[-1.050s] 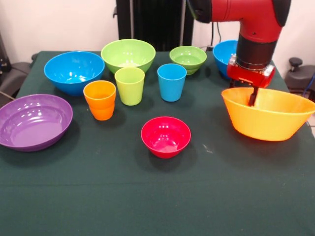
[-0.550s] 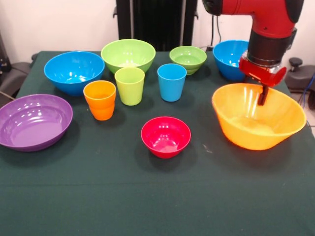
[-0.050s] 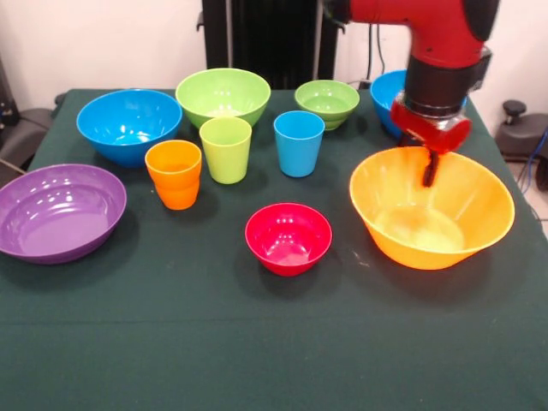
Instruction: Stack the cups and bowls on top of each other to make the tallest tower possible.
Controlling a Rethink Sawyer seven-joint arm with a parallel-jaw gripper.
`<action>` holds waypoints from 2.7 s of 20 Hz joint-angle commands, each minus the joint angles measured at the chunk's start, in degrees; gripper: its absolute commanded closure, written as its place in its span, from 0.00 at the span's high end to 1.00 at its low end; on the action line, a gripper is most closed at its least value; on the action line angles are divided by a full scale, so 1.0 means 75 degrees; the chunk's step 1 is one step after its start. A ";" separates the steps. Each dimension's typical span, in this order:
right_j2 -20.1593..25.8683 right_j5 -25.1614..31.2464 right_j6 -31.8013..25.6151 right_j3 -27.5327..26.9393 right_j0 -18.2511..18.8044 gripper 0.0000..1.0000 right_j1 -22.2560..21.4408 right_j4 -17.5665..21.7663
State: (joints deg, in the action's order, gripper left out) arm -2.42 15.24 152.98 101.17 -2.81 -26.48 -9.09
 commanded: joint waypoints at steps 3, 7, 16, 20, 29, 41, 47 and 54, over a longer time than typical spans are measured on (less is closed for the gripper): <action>0.0483 -0.0132 0.0261 0.0460 0.0533 1.00 0.0173 0.0226; 0.0572 -0.0154 0.0212 0.0566 0.0638 1.00 0.0149 0.0295; 0.0533 -0.0053 0.0098 0.0558 0.0633 0.00 0.0115 0.0393; 0.0565 -0.0052 0.0066 0.0567 0.0621 0.00 0.0116 0.0418; 0.0402 -0.0245 0.0299 0.0719 0.0338 0.00 -0.0166 0.0405; 0.0626 0.0278 0.0182 0.1211 0.0503 0.00 -0.1230 0.0248; 0.0796 0.0506 -0.0133 0.1368 0.0854 0.00 -0.1631 0.0317; 0.1000 0.1333 -0.0454 0.1643 0.1250 0.00 -0.2536 0.0275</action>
State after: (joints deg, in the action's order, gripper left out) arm -1.18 17.41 152.98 110.48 4.64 -40.48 -8.88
